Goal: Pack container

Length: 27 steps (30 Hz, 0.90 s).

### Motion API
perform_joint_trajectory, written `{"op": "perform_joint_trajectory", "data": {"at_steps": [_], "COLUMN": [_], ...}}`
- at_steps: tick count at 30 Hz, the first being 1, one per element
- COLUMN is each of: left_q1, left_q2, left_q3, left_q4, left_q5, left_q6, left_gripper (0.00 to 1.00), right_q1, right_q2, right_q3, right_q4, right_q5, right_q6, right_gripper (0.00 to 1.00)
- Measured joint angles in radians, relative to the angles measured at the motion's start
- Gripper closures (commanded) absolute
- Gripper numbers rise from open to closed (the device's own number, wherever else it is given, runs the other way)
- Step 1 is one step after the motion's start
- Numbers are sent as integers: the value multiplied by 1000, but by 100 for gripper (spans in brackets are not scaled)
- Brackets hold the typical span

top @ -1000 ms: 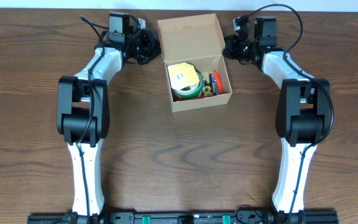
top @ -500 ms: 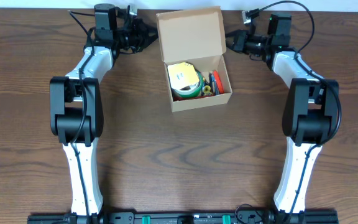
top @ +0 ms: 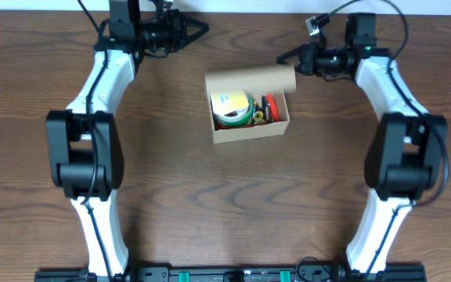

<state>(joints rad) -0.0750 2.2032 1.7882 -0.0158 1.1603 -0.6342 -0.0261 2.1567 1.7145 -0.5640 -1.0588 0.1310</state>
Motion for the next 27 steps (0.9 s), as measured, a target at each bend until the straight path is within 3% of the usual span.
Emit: {"op": "perform_joint_trajectory", "data": {"at_steps": [6,8,12,20,27], "left_q1": [-26,-50,-108,-251,-320], "left_q2": [-95,-118,-163,-262,-254], "left_q3": [13,17,16,16,-48], "left_q4": [-428,-602,-791,-938,-935], "left_q5": [-55,-124,-274,-571,-660], "left_q6": [229,330,479,595,613], "left_gripper": [95,95,94,94,94], "right_q1": [41,58,81,135,153], "right_q2": [-178,-217,-256,-275,-275], "right_q3": [10,12,12,-35,-216], "right_q4": [-307,-398,-488,-521,-418], "right_q5": [199,277,379,504,543], "right_q6": [-223,-274,-321,-355,-363], "right_gripper": [99,99,98,99,99]}}
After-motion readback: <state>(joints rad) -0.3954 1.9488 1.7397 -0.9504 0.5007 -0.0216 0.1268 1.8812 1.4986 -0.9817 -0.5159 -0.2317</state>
